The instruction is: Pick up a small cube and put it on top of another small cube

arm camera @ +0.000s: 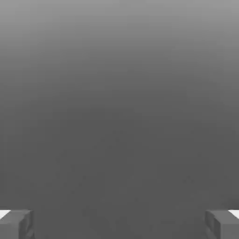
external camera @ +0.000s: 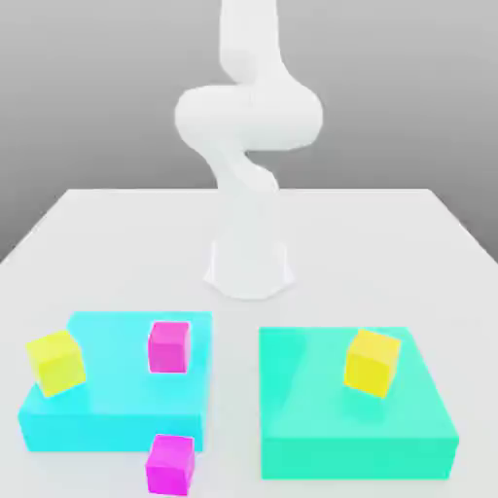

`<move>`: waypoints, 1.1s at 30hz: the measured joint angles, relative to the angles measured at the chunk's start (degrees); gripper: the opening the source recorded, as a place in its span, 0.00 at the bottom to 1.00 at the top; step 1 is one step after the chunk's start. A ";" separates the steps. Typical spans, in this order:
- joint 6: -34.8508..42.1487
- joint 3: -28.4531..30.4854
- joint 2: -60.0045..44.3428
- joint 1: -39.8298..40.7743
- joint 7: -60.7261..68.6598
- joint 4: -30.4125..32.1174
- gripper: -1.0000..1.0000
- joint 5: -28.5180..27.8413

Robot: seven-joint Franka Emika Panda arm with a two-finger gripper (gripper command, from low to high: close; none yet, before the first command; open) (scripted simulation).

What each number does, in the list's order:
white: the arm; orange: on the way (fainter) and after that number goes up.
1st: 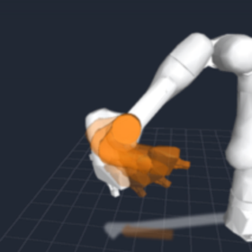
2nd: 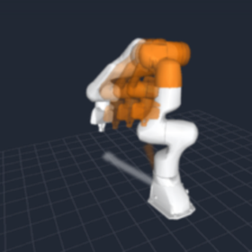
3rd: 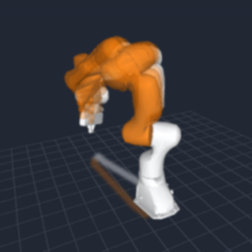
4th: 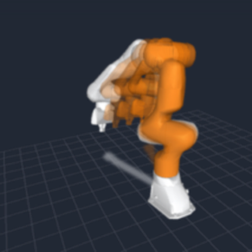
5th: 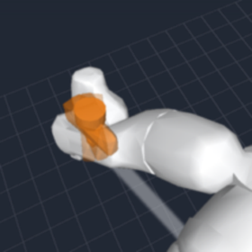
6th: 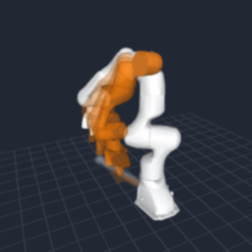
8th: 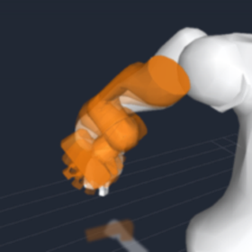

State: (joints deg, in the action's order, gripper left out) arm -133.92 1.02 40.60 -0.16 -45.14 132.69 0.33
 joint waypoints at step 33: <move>-30.14 4.25 -64.62 5.04 10.23 7.55 0.00 7.35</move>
State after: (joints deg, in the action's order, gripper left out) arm -164.06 5.27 -24.02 4.89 -34.91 140.23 7.68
